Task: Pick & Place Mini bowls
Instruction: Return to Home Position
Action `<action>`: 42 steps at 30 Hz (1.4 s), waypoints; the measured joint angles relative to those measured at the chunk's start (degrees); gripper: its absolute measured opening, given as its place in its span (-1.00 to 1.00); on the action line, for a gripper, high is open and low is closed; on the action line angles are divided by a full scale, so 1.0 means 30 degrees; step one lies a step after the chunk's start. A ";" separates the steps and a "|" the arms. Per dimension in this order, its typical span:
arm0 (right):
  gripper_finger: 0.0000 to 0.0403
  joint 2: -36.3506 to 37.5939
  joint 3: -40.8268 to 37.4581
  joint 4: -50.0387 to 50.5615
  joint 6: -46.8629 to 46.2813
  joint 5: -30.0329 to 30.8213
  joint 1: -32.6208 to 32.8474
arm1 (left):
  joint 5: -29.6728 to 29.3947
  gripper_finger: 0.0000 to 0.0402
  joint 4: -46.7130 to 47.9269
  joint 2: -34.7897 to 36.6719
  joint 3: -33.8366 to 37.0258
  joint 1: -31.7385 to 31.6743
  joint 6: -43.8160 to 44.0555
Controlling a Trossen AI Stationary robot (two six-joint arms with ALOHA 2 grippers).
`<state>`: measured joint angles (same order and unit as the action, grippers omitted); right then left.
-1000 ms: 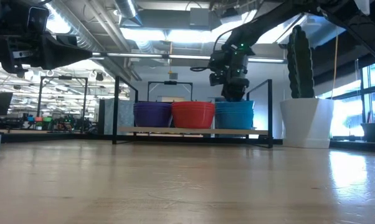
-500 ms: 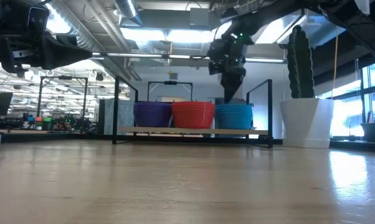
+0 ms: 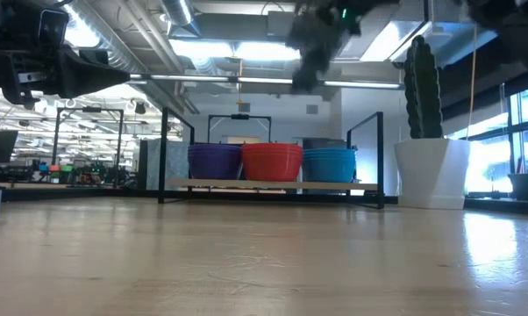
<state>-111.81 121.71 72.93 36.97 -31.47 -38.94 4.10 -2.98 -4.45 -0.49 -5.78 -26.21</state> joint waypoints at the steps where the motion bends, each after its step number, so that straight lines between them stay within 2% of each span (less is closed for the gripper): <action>1: -0.13 0.0492 -0.0032 -0.0202 0.0427 -0.0941 0.0360 | 0.0000 -0.99 0.0000 0.0000 0.0000 0.0000 -0.0084; 4: -0.34 0.2083 -0.0091 -0.1383 0.0721 -0.1382 0.1507 | 0.0000 -0.99 0.0000 0.0001 0.0000 0.0000 -0.0026; 8: -0.66 0.4449 -0.0138 -0.2028 0.0272 -0.0248 0.3150 | -0.0049 -0.97 0.0000 0.0000 0.0000 0.0000 0.0095; 11: -0.92 0.6415 -0.0131 -0.0739 0.0195 0.1274 0.4850 | -0.0875 -0.97 -0.0015 0.0003 0.0000 0.0000 0.0134; 14: -0.96 0.8269 -0.0147 0.0521 -0.0825 0.3654 0.6711 | -0.2276 -0.99 0.0032 0.0007 0.0000 0.0000 0.0048; 16: -0.96 0.9670 -0.0331 0.0607 -0.1674 0.4135 0.7834 | -0.3101 -0.99 0.0036 0.0005 0.0000 0.0000 0.0196; 20: -0.98 1.3626 -0.2311 -0.1649 -0.3940 0.5248 1.0173 | -0.3992 -0.98 0.0009 0.0000 0.0002 0.0000 0.0539; 23: -0.98 1.6984 -0.5495 -0.4047 -0.6001 0.7282 1.1687 | -0.4113 -0.98 0.0007 0.0000 0.0003 0.0000 0.0544; 26: -0.99 2.0646 -0.9843 -0.6449 -0.7546 0.9471 1.2568 | -0.4116 -0.99 -0.0031 0.0002 0.0000 0.0000 0.0623; 29: -0.97 2.4394 -1.4404 -0.8695 -0.9299 1.0533 1.2795 | -0.4035 -0.99 -0.0539 0.0000 0.0006 0.0000 0.1677; 34: -0.97 2.9323 -2.1244 -1.4639 -1.1068 1.0249 1.2797 | -0.4053 -0.98 -0.2184 0.0006 0.0000 0.0000 0.2853; 39: -0.99 3.1937 -2.7454 -1.8964 -1.1460 0.8881 1.2795 | -0.4310 -0.99 -0.2466 0.0006 0.0000 0.0000 0.2992; 42: -0.97 3.2590 -3.0430 -2.0491 -1.1564 0.8552 1.2801 | -0.3089 -0.98 -0.2202 -0.0072 0.0007 0.0014 0.2976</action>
<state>-14.04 30.42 11.45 2.28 -5.82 -0.54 -5.17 -9.59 -4.66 -0.47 -5.74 -17.28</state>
